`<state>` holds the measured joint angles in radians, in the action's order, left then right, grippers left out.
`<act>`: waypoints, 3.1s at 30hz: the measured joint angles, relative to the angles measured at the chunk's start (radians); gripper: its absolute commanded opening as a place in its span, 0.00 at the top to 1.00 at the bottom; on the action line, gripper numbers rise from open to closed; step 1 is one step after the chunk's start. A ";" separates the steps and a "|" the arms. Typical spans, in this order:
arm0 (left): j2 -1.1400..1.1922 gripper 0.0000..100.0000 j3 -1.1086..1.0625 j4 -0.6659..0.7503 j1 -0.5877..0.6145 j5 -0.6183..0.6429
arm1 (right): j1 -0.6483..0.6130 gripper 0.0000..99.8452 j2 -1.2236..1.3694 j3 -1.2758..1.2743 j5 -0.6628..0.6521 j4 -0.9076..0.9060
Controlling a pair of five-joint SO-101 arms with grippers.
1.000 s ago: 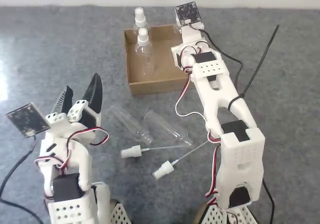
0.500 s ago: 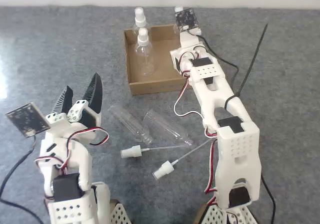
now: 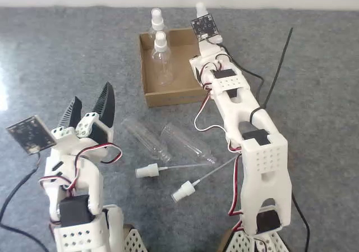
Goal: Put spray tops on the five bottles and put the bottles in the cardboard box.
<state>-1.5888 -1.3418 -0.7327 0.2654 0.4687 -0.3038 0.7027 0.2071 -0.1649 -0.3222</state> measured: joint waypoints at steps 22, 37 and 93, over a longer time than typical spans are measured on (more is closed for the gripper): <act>0.000 0.73 0.000 0.000 0.000 0.000 | 0.000 0.96 -0.031 0.002 -0.002 -0.132; 0.000 0.73 0.000 0.000 0.000 0.000 | -0.034 0.96 -0.307 0.002 -0.002 -0.545; 0.000 0.73 0.000 0.000 0.000 0.000 | -0.408 0.68 -0.786 -0.569 -0.107 -0.847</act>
<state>-1.5888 -1.3418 -0.7327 0.2654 0.4687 -0.7119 -0.0829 -0.3621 -0.2723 -1.1692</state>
